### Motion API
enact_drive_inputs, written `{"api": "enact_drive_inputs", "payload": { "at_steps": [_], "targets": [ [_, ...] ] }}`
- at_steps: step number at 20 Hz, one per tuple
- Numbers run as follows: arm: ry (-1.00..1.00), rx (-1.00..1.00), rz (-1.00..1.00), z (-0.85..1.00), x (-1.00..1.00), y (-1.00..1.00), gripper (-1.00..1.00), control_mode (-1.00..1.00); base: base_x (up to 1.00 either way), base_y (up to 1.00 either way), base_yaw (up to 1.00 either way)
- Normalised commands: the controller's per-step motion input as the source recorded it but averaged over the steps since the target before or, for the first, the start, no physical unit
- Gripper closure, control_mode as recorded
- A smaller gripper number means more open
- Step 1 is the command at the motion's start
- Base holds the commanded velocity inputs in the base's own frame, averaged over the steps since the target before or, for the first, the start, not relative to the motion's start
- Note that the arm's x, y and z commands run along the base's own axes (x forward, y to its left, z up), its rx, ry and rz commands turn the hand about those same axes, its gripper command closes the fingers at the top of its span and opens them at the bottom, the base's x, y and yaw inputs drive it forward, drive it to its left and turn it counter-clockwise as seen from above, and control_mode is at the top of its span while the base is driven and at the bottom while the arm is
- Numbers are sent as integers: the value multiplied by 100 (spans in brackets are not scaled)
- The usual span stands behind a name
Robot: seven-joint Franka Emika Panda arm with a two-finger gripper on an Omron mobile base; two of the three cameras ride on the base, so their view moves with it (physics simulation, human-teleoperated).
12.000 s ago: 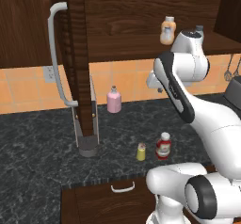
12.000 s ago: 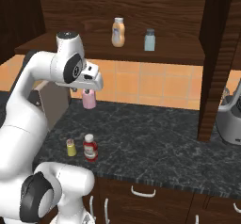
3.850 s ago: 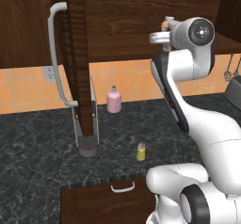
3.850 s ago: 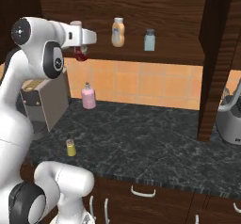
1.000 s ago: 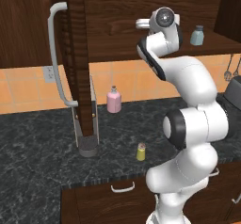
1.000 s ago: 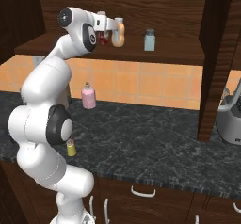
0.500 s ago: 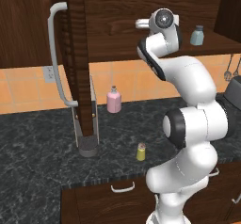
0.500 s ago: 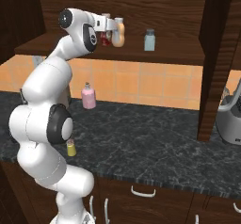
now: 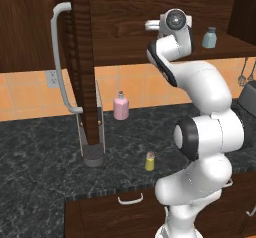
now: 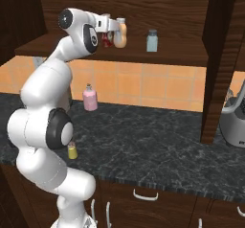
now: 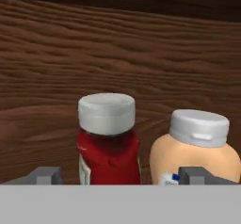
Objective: Put the shaker and condiment bottle from the counter next to their counterparts in the cabinet.
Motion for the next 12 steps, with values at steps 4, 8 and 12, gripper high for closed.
{"api": "enact_drive_inputs", "payload": {
  "at_steps": [4, 8, 12],
  "targets": [
    [-14, -7, 0, 0, -75, 0, -100, -100, 0, 0, 0],
    [-11, -11, 1, -5, -91, -2, -100, -100, 0, 0, 0],
    [-1, -12, 13, -44, -100, -11, -100, -100, 0, 0, 0]
  ]
}}
